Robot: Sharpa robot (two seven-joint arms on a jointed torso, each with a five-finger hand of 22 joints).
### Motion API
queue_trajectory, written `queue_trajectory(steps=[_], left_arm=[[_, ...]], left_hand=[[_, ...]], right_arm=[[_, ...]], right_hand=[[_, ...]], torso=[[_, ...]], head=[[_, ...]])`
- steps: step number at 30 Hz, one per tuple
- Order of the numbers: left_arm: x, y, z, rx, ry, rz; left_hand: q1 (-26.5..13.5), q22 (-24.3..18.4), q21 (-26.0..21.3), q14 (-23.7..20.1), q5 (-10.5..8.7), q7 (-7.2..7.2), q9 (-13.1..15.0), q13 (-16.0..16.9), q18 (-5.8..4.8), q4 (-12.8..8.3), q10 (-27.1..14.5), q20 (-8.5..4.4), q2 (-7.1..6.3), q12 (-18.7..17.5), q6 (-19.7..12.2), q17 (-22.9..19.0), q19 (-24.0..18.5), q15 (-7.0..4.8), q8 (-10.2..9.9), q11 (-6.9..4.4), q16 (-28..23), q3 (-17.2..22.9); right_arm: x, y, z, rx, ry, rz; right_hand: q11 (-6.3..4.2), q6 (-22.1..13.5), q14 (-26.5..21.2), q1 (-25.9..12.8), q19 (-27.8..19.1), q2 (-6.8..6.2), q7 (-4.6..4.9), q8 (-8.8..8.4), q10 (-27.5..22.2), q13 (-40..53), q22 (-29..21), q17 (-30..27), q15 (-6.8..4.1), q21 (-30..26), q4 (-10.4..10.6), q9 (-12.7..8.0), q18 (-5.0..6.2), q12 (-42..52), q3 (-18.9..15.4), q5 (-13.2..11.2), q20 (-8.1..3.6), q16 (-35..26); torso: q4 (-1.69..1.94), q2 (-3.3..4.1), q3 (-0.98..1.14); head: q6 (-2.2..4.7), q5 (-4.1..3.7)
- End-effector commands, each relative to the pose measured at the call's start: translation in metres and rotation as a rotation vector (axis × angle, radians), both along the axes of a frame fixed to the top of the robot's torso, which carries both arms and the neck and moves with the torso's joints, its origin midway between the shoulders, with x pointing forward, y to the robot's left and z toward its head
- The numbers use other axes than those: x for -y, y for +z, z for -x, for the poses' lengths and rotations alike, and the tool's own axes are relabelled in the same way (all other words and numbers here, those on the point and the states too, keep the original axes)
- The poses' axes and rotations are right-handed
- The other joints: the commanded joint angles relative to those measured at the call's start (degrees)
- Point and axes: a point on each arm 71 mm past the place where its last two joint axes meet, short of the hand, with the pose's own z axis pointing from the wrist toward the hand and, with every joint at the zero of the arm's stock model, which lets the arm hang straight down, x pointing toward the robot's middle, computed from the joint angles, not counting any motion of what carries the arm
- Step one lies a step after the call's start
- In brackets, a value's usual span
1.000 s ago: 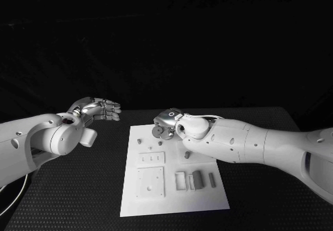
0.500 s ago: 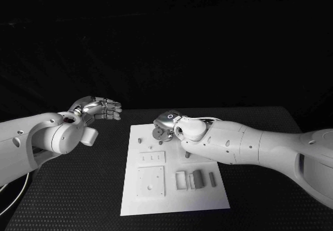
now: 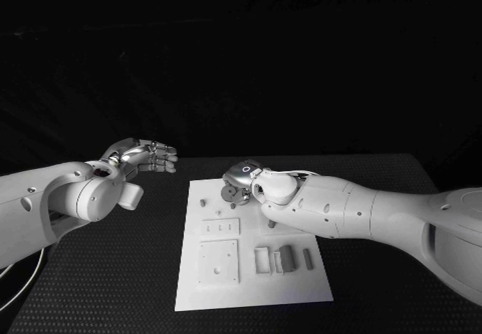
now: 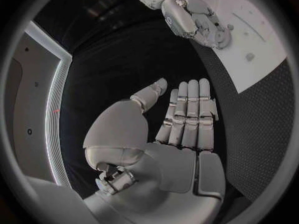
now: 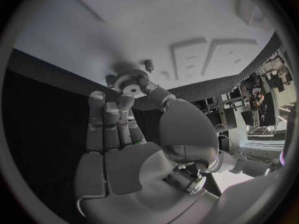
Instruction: Assemble the parts on the task board
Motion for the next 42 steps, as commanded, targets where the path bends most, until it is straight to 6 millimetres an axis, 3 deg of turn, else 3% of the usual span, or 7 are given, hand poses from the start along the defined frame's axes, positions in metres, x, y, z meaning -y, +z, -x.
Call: queue_trajectory(steps=[1,25,36,42], left_arm=[[0.0024,0.0013,0.0000,0.007,-0.016,0.004],[0.0056,0.0011,-0.0025,0.010,-0.020,0.003],[0.0050,0.0011,-0.0023,0.009,-0.019,0.003],[0.0052,0.0010,-0.0022,0.009,-0.020,0.003]], left_hand=[[-0.17,0.08,-0.38,0.14,-0.38,0.27,0.07,0.07,0.26,-0.14,0.20,0.15,-0.08,-0.29,0.06,0.09,0.03,0.25,-0.39,0.24,-0.26,-0.17],[-0.28,0.14,-0.45,0.16,-0.38,0.27,0.10,0.19,0.26,-0.11,0.23,0.15,-0.05,-0.40,0.06,0.15,0.05,0.25,-0.43,0.25,-0.32,-0.21],[-0.30,0.17,-0.48,0.16,-0.38,0.27,0.11,0.23,0.27,-0.12,0.24,0.15,-0.06,-0.45,0.07,0.18,0.05,0.25,-0.44,0.24,-0.35,-0.22],[-0.31,0.18,-0.49,0.17,-0.38,0.27,0.12,0.26,0.27,-0.12,0.24,0.15,-0.06,-0.47,0.07,0.19,0.06,0.25,-0.45,0.24,-0.37,-0.22]], right_arm=[[0.0000,-0.0011,-0.0001,0.008,0.002,0.012],[-0.0023,-0.0081,-0.0018,0.006,-0.022,0.017],[-0.0023,-0.0100,-0.0022,-0.003,-0.026,0.026],[-0.0019,-0.0095,-0.0029,-0.001,-0.031,0.011]], right_hand=[[-2.58,9.40,1.82,-0.01,0.77,-0.35,-1.57,-0.28,-3.12,-0.05,0.71,0.06,-1.60,0.16,0.40,0.02,1.21,0.20,0.04,0.36,-0.59,-0.07],[-2.50,9.15,2.07,-0.35,1.04,-0.80,-1.46,-0.59,-2.96,-0.02,0.70,0.12,-1.55,0.18,0.77,-0.04,1.21,0.25,0.04,0.34,-0.73,-0.11],[-1.99,7.60,1.93,-0.24,0.95,-2.26,-0.88,-1.75,-3.29,-0.07,0.62,0.11,-1.12,-0.17,1.03,-0.49,1.21,0.03,0.25,0.34,-0.82,-0.56],[-1.12,5.07,1.52,0.05,0.72,-3.63,0.07,-3.37,-3.99,-0.03,0.61,0.11,-0.33,-0.55,1.51,-1.32,1.21,-0.13,0.36,0.33,-0.65,-1.04]], torso=[[0.01,-0.01,-0.01],[-0.03,0.02,-0.03],[-0.02,0.01,-0.02],[-0.05,-0.01,0.01]], head=[[-0.06,0.15],[-0.21,0.03],[-0.30,-0.05],[-0.30,-0.03]])
